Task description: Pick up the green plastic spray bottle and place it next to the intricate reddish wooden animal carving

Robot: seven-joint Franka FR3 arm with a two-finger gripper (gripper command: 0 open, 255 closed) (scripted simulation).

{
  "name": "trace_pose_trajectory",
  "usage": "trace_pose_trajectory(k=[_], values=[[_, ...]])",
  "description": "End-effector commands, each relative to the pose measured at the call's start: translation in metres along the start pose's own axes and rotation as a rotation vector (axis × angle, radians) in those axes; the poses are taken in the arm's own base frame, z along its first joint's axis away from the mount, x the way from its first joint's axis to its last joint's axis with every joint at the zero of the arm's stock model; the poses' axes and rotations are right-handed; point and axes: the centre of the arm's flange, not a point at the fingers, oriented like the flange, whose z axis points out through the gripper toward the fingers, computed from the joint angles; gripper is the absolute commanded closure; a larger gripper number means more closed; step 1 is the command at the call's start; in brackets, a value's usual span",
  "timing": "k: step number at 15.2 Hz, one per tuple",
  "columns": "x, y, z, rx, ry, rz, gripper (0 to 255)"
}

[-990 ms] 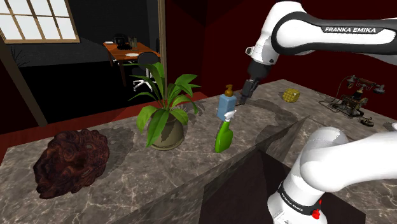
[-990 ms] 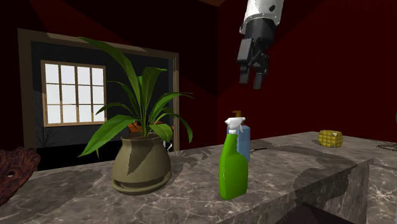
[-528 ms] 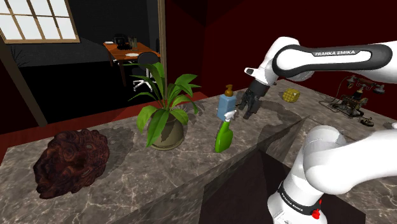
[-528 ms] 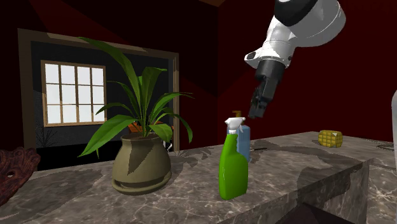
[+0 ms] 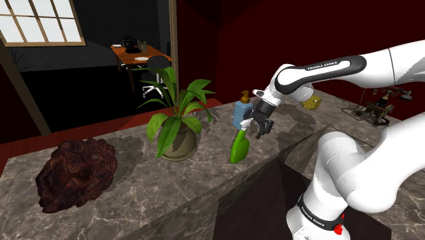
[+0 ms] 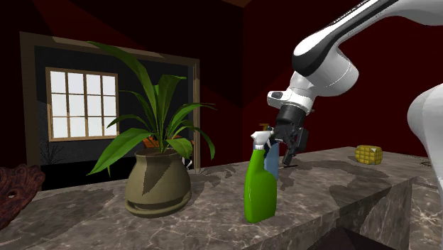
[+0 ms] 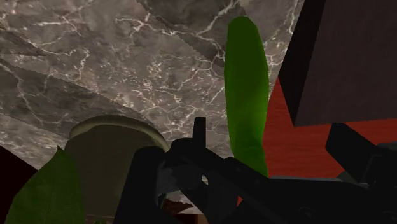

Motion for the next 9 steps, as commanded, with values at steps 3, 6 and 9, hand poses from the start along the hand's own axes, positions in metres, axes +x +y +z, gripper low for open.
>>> trace_pose_trajectory(k=[3, 6, 9], values=[[-0.004, 0.004, 0.024, 0.008, 0.007, -0.038, 0], [-0.004, 0.004, 0.039, 0.008, 0.007, -0.038, 0], [-0.004, 0.004, 0.042, 0.008, 0.007, -0.038, 0]])
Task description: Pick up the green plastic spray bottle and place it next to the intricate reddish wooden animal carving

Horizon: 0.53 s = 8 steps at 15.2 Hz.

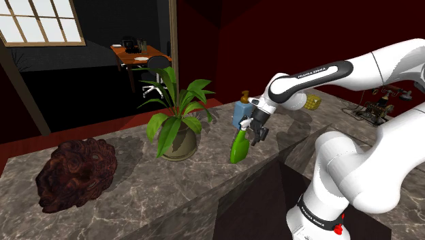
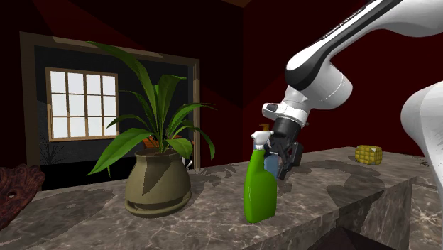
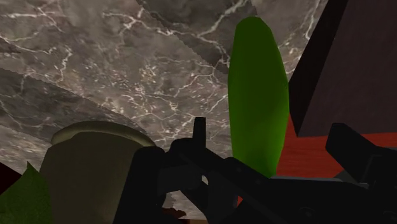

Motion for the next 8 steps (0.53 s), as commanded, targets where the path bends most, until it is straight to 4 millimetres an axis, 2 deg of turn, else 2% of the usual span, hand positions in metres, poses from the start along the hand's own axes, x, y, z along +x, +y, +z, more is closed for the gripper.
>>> trace_pose_trajectory(k=[1, 5, 6, 8], values=[[-0.0002, 0.0001, 0.0014, 0.000, 0.000, 0.000, 0], [-0.0002, 0.0001, 0.0014, 0.000, 0.000, 0.000, 0], [-0.0002, 0.0001, 0.0014, 0.000, 0.000, 0.000, 255], [-0.0002, 0.0001, 0.0014, 0.000, 0.000, 0.000, 255]])
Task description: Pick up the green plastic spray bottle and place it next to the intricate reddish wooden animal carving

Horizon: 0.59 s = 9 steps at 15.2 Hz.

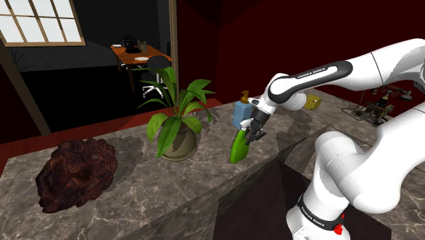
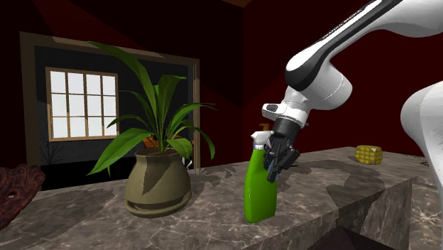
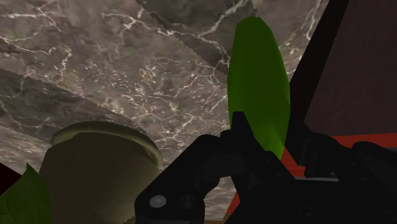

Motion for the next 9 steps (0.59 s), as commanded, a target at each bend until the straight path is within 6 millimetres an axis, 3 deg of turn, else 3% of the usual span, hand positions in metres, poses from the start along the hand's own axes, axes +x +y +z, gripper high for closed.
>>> trace_pose_trajectory(k=[1, 7, 9], values=[[0.0000, -0.0001, 0.0001, 0.000, 0.000, 0.000, 255], [0.0000, -0.0001, 0.0001, 0.000, 0.000, 0.000, 255], [0.0053, -0.0002, -0.0090, 0.000, 0.000, 0.000, 255]])
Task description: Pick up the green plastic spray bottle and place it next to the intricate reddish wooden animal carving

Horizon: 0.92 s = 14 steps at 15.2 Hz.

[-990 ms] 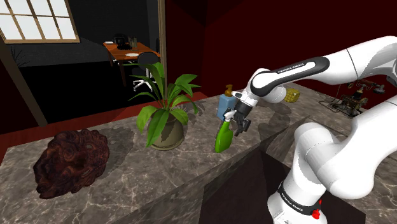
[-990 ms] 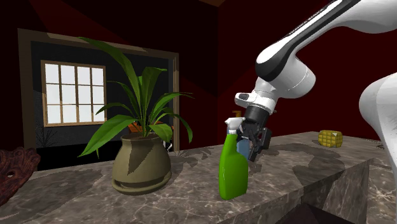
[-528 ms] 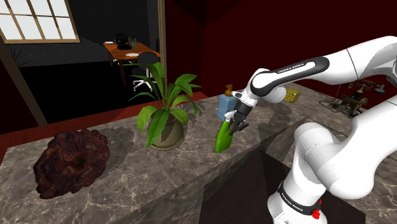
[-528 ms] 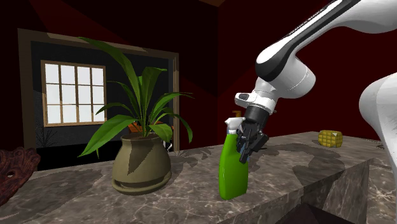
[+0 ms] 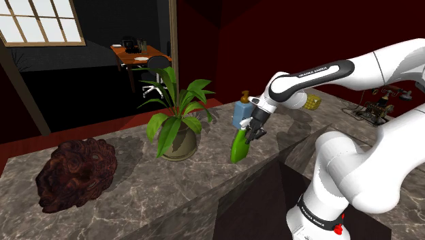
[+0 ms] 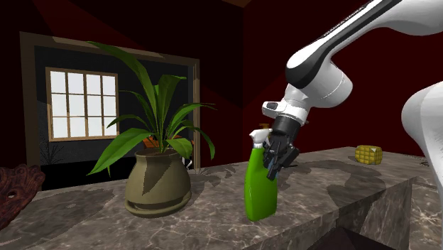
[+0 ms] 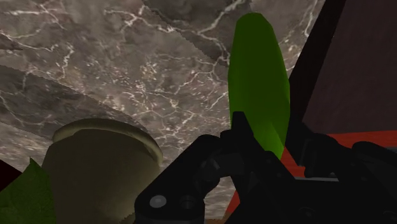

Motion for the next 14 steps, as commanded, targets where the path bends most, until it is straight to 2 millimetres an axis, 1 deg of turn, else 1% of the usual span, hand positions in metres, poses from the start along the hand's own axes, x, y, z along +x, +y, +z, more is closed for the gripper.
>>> trace_pose_trajectory(k=[1, 14], values=[[0.005, 0.000, -0.008, 0.000, 0.000, 0.000, 255], [0.039, -0.001, -0.068, 0.000, 0.000, 0.000, 255]])
